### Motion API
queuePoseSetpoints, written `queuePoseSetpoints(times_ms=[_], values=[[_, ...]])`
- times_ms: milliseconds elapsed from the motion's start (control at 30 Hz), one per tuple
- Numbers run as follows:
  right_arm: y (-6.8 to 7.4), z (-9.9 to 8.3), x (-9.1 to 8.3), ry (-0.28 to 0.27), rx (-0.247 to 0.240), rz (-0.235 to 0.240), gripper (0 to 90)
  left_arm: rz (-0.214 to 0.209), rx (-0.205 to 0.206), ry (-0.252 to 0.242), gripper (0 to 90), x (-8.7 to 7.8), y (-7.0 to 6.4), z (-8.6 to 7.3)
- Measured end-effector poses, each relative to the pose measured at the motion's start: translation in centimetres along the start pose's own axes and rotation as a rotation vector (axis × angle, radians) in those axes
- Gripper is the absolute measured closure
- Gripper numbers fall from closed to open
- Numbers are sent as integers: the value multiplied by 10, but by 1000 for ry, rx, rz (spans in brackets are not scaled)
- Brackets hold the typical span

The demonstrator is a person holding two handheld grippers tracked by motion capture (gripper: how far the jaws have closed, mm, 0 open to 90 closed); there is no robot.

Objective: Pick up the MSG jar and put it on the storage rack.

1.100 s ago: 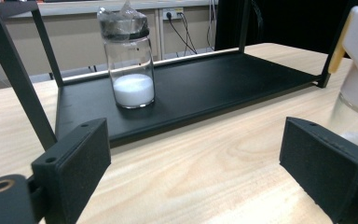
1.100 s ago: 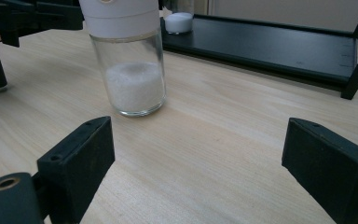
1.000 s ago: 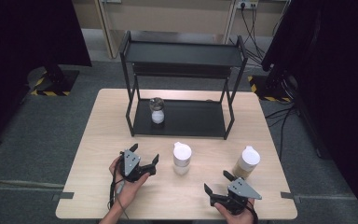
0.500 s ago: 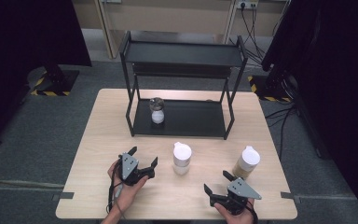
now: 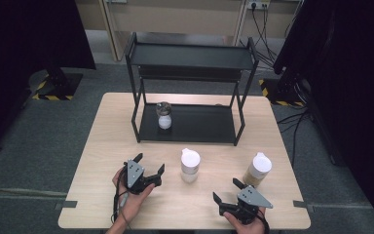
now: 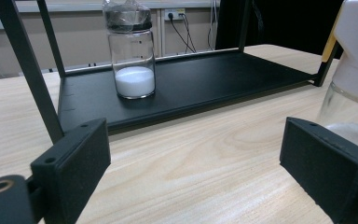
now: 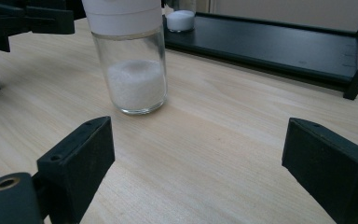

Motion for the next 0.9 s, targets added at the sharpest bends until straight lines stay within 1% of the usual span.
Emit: queuePoseSetpoints(times_ms=[133, 267, 367, 500, 667, 900], values=[[0, 0, 0, -4, 0, 4, 94, 0, 11, 3, 81, 0, -1, 0], [0, 0, -1, -9, 2, 5, 93, 1, 6, 2, 81, 0, 0, 0], [0, 0, -1, -22, 10, 10, 93, 2, 14, 1, 82, 0, -1, 0], [3, 1, -1, -31, 12, 21, 92, 2, 14, 1, 82, 0, -1, 0], [10, 9, 1, -54, 3, 45, 91, 3, 16, 3, 83, 0, -2, 0], [18, 28, 11, -87, 3, 59, 91, 4, 19, 3, 83, 0, -2, 1]])
Point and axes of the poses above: each handheld gripper's, and its own axes: x roughly forward along the jaws, z roughly out of its top, y roughly to its left, the point moved 3 cm from there along x, roughly forward along the jaws, and after that the axes turned 13 degrees about x, right-handed, at the moved point
